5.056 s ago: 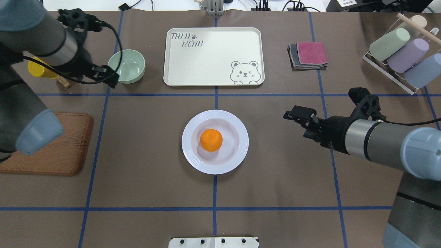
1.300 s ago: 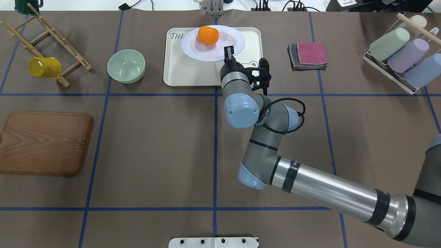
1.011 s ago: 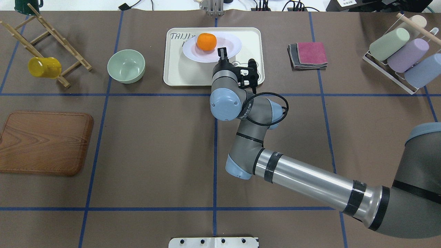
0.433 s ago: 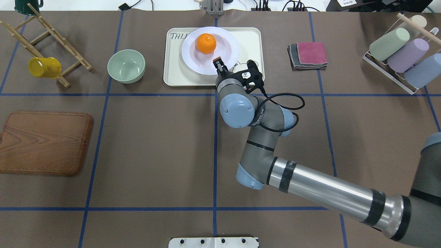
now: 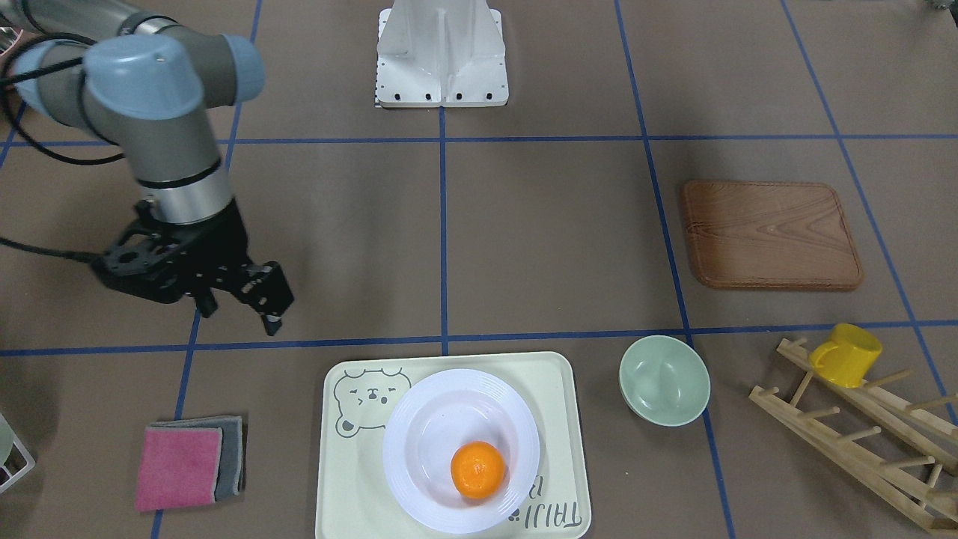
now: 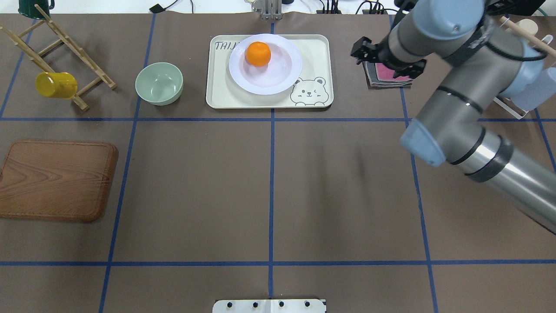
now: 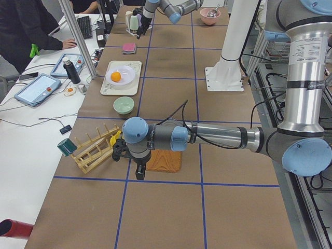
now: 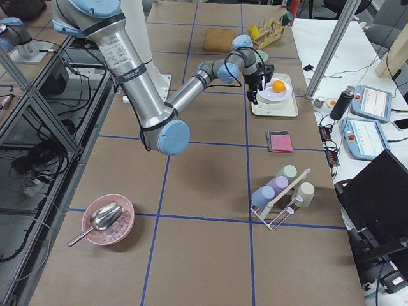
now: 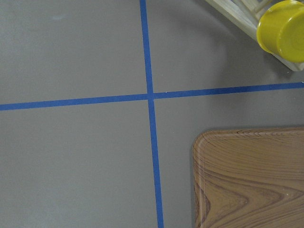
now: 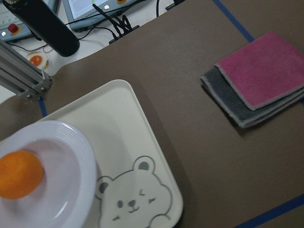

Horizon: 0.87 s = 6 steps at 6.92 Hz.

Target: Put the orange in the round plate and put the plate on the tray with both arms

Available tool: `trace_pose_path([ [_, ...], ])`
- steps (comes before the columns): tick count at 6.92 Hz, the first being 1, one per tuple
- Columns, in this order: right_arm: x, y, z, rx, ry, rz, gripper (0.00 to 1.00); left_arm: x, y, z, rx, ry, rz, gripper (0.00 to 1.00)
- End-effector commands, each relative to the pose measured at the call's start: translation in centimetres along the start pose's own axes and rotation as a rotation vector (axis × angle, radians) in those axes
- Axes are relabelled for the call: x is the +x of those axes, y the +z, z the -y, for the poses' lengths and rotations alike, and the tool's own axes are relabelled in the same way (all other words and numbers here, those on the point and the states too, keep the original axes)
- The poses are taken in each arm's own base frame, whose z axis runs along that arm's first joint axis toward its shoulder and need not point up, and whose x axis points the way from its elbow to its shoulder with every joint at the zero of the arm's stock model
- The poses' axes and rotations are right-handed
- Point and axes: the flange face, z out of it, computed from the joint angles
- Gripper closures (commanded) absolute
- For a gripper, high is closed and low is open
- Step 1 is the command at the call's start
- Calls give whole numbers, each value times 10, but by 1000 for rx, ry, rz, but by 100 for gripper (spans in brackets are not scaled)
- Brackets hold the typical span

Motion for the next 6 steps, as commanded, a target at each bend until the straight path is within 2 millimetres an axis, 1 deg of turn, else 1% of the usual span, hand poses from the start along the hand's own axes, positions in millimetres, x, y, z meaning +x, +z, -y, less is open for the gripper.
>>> trace_pose_path([
  [1,189,-29,74,-130,-286,-28,0,-2,-17,-3,33,9,75,2],
  [2,292,-36,83,-158,-382,-59,0,-8,-17,-11,28,13,143,2],
  [3,379,-45,76,-182,-427,-88,0,-6,-17,-11,29,16,146,2],
  [4,447,-55,58,-209,-407,-86,0,-6,-17,-12,29,12,145,2],
  [5,494,-60,37,-224,-357,-97,0,-12,-11,-22,15,1,146,2],
  [6,522,-62,19,-237,-344,-104,0,-13,-10,-23,13,-1,144,2],
])
